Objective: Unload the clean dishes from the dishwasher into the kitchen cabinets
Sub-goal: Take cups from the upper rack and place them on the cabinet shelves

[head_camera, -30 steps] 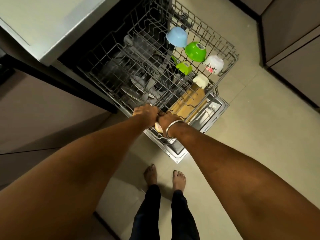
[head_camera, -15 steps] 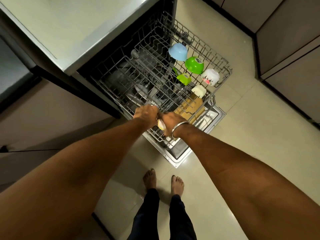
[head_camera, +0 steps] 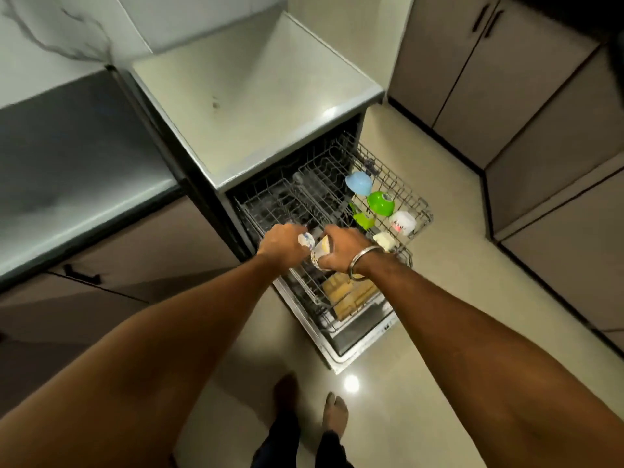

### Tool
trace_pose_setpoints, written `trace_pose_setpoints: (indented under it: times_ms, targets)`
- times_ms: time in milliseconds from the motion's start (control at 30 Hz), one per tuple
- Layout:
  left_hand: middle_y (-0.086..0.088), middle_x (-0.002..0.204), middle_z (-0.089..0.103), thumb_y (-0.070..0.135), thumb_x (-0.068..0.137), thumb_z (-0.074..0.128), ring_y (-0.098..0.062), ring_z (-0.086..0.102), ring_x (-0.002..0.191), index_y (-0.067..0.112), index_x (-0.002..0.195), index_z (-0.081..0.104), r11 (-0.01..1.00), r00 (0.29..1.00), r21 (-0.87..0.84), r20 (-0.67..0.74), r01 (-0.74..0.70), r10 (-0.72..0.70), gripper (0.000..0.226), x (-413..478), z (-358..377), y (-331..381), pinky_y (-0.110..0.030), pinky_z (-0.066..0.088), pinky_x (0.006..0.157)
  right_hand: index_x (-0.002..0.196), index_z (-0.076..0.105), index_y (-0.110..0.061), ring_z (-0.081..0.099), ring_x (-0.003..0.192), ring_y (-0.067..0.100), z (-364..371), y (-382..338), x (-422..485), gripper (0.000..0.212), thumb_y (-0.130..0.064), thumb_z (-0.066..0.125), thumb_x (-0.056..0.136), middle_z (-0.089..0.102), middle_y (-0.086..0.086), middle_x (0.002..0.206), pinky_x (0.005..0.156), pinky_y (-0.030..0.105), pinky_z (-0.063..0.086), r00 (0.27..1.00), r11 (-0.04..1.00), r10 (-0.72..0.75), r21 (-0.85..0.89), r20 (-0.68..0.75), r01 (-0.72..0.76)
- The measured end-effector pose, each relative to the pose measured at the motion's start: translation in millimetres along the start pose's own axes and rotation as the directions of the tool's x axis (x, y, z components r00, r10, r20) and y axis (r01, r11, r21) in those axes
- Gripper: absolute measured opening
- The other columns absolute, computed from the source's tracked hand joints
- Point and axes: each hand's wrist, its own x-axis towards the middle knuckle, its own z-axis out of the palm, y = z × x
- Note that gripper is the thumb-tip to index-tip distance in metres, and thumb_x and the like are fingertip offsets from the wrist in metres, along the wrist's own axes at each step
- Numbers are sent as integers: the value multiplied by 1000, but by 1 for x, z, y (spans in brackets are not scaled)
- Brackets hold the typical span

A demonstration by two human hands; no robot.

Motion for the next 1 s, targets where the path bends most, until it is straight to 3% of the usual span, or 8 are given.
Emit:
trace_pose_setpoints:
  times_ms: [167, 333, 467, 600, 733, 800, 867, 1000]
  targets:
    - [-2, 117, 73, 30, 80, 72, -24, 68, 103, 25, 129, 69, 955, 977, -277, -150, 103, -149, 49, -49, -52, -14, -37, 58, 89, 98, 57, -25, 62, 82, 24, -36, -43, -20, 57, -60, 66, 55, 65, 0, 92, 68, 31, 48, 996, 992, -9, 122, -89, 20]
    - [-1, 125, 69, 30, 84, 72, -14, 63, 96, 27, 136, 66, 776, 896, -614, -250, 147, -368, 53, -90, -100, -36, -22, 48, 79, 107, 61, -23, 63, 88, 20, -64, -94, -31, 51, -49, 72, 65, 66, -1, 98, 80, 36, 55, 989, 955, -55, 281, -138, 92]
    - [-2, 123, 70, 35, 80, 71, -19, 69, 97, 24, 136, 65, 644, 823, -761, -315, 77, -472, 57, -119, -140, -56, -35, 59, 89, 106, 61, -15, 62, 84, 17, -73, -148, -33, 42, -33, 79, 73, 66, 4, 100, 75, 37, 56, 985, 849, -111, 503, -131, 163]
    - [-9, 113, 72, 37, 73, 67, -25, 73, 74, 23, 140, 57, 517, 764, -856, -346, -20, -544, 69, -139, -171, -91, -38, 64, 71, 99, 59, -18, 66, 86, 24, -78, -204, -32, 54, -41, 79, 55, 67, 10, 104, 77, 43, 60, 980, 701, -140, 685, -139, 197]
    - [-13, 106, 69, 22, 85, 68, -29, 67, 74, 29, 100, 60, 378, 727, -912, -367, -159, -580, 18, -173, -204, -105, -45, 59, 76, 94, 54, -16, 62, 78, 26, -85, -254, -40, 45, -30, 77, 59, 60, 10, 92, 74, 42, 55, 967, 595, -217, 767, -134, 240]
    - [-17, 98, 65, 6, 91, 62, -29, 61, 73, 28, 87, 54, 286, 731, -923, -378, -256, -568, 24, -186, -223, -106, -44, 55, 73, 97, 53, -16, 64, 81, 29, -86, -277, -38, 48, -28, 78, 58, 61, 14, 97, 80, 49, 56, 957, 546, -256, 796, -138, 261]
    - [-20, 103, 66, 2, 88, 63, -30, 63, 75, 23, 100, 58, 188, 724, -918, -392, -349, -567, 24, -201, -248, -117, -48, 59, 80, 102, 53, -16, 66, 87, 31, -89, -313, -40, 50, -24, 79, 59, 63, 16, 104, 84, 51, 55, 939, 496, -319, 822, -129, 281]
    - [-13, 126, 63, -5, 85, 70, -33, 69, 95, 25, 144, 45, 110, 699, -881, -436, -460, -567, 71, -213, -300, -150, -55, 59, 91, 123, 56, -12, 67, 104, 33, -98, -388, -38, 52, -5, 76, 76, 65, 15, 118, 86, 49, 57, 881, 419, -450, 839, -142, 349]
